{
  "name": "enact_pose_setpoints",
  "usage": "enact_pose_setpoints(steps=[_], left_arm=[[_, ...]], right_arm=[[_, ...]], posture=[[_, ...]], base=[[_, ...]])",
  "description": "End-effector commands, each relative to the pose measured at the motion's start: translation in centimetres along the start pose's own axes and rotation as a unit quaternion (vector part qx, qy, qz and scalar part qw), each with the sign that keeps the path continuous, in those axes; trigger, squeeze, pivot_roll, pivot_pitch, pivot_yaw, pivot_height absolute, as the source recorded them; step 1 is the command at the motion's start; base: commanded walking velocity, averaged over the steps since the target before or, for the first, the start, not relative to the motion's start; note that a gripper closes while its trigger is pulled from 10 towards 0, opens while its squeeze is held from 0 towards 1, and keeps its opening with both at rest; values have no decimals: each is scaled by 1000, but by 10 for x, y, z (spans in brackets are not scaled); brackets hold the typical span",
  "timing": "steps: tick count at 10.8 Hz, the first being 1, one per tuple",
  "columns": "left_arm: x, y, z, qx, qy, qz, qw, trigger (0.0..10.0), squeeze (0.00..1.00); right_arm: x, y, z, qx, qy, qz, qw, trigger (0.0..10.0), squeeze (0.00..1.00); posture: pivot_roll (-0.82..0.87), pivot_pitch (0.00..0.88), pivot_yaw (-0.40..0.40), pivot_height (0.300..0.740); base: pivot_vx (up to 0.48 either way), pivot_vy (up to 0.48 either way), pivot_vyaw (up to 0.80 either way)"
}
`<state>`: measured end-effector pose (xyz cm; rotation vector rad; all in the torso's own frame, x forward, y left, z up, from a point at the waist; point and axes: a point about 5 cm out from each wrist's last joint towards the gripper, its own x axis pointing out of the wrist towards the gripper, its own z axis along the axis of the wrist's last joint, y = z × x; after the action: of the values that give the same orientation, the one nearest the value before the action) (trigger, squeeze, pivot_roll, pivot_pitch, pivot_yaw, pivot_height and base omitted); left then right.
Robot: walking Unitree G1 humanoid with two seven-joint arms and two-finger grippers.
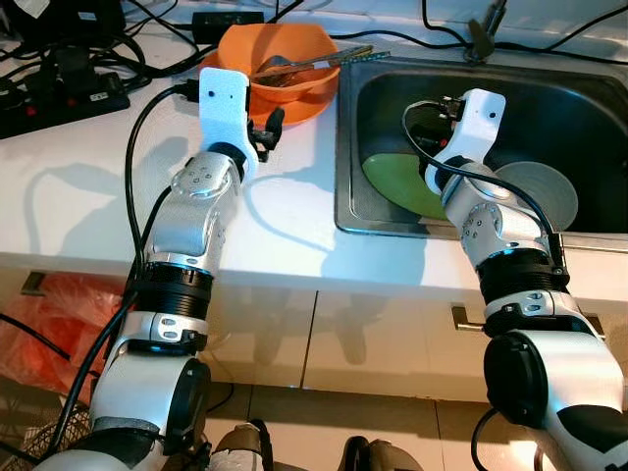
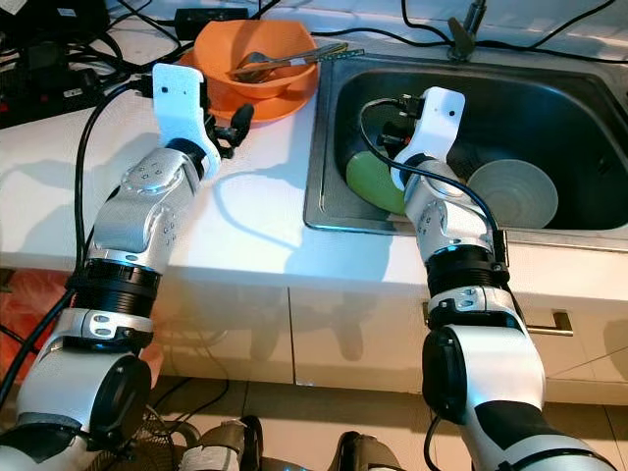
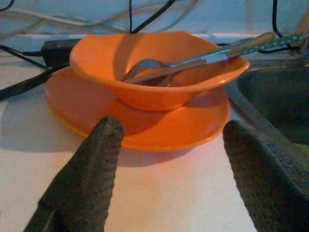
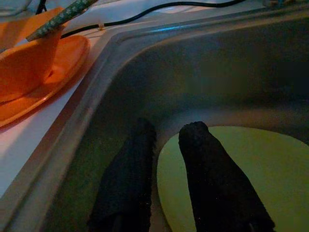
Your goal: Kitchen organization
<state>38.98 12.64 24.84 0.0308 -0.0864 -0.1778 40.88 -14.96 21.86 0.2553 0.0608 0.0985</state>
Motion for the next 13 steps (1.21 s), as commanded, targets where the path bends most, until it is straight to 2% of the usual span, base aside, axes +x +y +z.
enact_pose_setpoints(steps=[1,2,3,4,5,6,13], left_arm=[[0,0,3,0,0,-1,1000,10000,1000],[0,1,5,0,-3,0,1000,10000,1000],[0,1,7,23,-6,-4,1000,10000,1000],[0,1,6,12,-7,0,1000,10000,0],[0,0,6,5,-9,-3,1000,431,0],[-1,-2,6,2,-14,-8,1000,0,0],[1,-5,6,3,-12,-23,1000,0,0]], right_arm=[[-2,-2,-3,2,6,2,1000,10000,0],[-2,-2,-5,2,8,1,1000,10000,0],[-2,-2,-6,3,10,1,1000,10000,0],[-2,-2,-7,4,11,1,1000,10000,0],[-2,-2,-7,4,12,1,1000,10000,0],[-2,-1,-7,5,12,2,1000,10000,0],[-2,-1,-4,7,0,3,1000,10000,0]], posture=[[54,139,-18,740],[55,143,-18,740],[58,149,-19,740],[58,150,-19,740],[56,153,-19,740],[57,156,-18,740],[56,165,-13,740]], base=[[0,0,0],[0,0,0],[0,0,0],[0,0,0],[0,0,0],[0,0,0],[0,0,0]])
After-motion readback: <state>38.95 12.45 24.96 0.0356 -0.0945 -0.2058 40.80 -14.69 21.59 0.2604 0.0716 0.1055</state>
